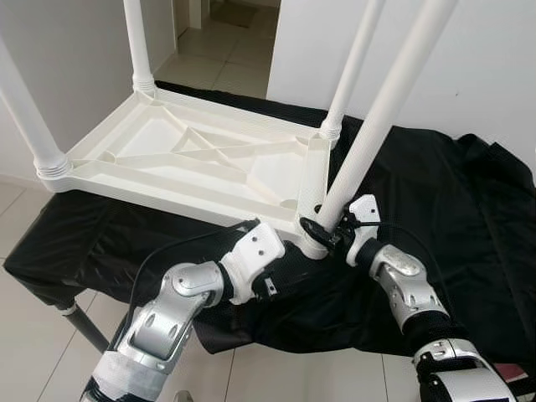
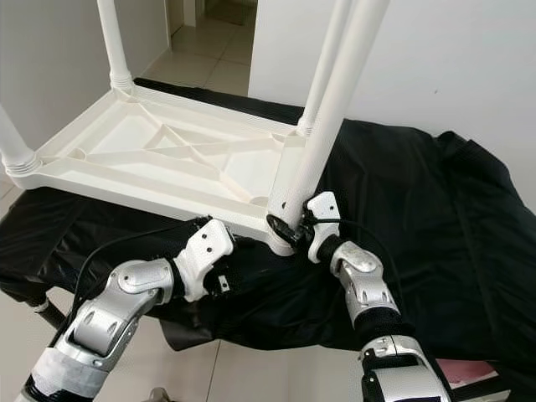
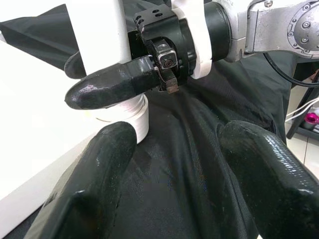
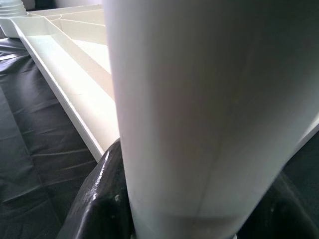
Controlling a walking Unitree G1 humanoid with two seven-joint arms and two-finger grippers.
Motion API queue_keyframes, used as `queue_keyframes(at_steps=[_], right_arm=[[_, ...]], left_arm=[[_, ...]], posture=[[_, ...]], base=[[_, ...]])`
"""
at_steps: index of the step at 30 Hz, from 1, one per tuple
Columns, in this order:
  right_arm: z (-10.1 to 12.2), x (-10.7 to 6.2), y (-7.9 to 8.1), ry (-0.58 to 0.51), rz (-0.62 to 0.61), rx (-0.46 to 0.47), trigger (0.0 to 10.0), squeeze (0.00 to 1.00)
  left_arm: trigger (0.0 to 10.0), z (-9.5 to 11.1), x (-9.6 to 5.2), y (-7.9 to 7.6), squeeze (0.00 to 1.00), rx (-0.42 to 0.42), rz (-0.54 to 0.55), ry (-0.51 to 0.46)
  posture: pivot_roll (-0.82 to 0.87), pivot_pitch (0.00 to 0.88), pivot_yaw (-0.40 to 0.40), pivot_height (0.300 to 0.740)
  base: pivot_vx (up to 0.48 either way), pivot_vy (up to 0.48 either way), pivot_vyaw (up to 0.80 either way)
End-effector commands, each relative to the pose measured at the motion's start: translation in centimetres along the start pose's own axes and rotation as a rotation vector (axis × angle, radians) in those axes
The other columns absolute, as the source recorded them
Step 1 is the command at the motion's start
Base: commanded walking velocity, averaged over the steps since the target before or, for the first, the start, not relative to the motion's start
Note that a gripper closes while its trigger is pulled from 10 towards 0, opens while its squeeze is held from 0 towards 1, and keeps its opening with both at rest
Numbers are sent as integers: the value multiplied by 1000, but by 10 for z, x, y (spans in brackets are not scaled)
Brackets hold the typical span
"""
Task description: Building children table
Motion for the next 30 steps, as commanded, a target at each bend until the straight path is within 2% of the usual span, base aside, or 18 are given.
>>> queue_keyframes(at_steps=[1,4,5,7,14,15,17,19,22,23,25,26,28,29,30], right_arm=[[-8,-3,5,22,12,21,10000,0],[-7,-4,4,17,-9,25,10000,0],[-8,-5,1,44,-82,10,10000,0],[-12,-6,-1,91,-146,-17,10000,0],[-14,-8,2,100,-230,-11,10000,0],[-14,-9,3,99,-274,-5,10000,0],[-17,-14,6,117,-396,38,10000,0],[-18,-16,10,126,-465,69,10000,0],[-17,-17,14,126,-503,79,10000,0],[-17,-19,19,140,-584,75,10000,0],[-17,-19,19,140,-584,75,10000,0],[-16,-20,23,158,-662,71,10000,0],[-16,-20,23,158,-662,71,10000,0],[-15,-19,30,166,-709,87,10000,0],[-15,-19,30,166,-709,87,10000,0]], left_arm=[[10000,1,0,1,0,-7,40,-9],[10000,1,0,1,0,-8,39,-10],[10000,1,1,0,0,-11,38,-10],[10000,1,2,0,0,-12,36,-11],[10000,1,3,-1,0,-13,32,-15],[10000,1,4,-1,0,-13,31,-16],[10000,1,4,0,0,-14,31,-18],[10000,1,4,-1,0,-15,30,-19],[10000,1,4,-1,0,-15,30,-19],[10000,1,5,-1,0,-15,29,-19],[10000,1,5,-1,0,-15,29,-19],[10000,1,5,-1,0,-15,28,-20],[10000,1,5,-1,0,-15,28,-20],[10000,2,6,-1,0,-15,27,-21],[10000,2,6,-1,0,-15,27,-21]], posture=[[48,49,-100,740],[46,50,-101,740],[40,49,-102,740],[37,49,-102,740],[33,48,-101,740],[33,48,-103,740],[29,48,-101,740],[27,47,-101,740],[26,48,-101,740],[24,48,-100,740],[24,48,-100,740],[23,47,-102,740],[23,47,-102,740],[23,46,-103,740],[23,46,-103,740]], base=[[0,0,0],[0,0,0],[0,0,0],[0,0,0],[0,0,0],[0,0,0],[0,0,0],[0,0,0],[0,0,0],[0,0,0],[0,0,0],[0,0,0],[0,0,0],[0,0,0],[0,0,0]])
Point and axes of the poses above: a point about 5 cm out from each wrist's last joint towards the gripper, its own x axis pointing out of the wrist towards the gripper, its own z axis along the axis of the wrist's last joint, y = z × x, the point moved 1 cm from there along x, pointing out of the wrist towards the gripper, and after that the axes turned 7 degrees about -x, right-handed, at the moved point
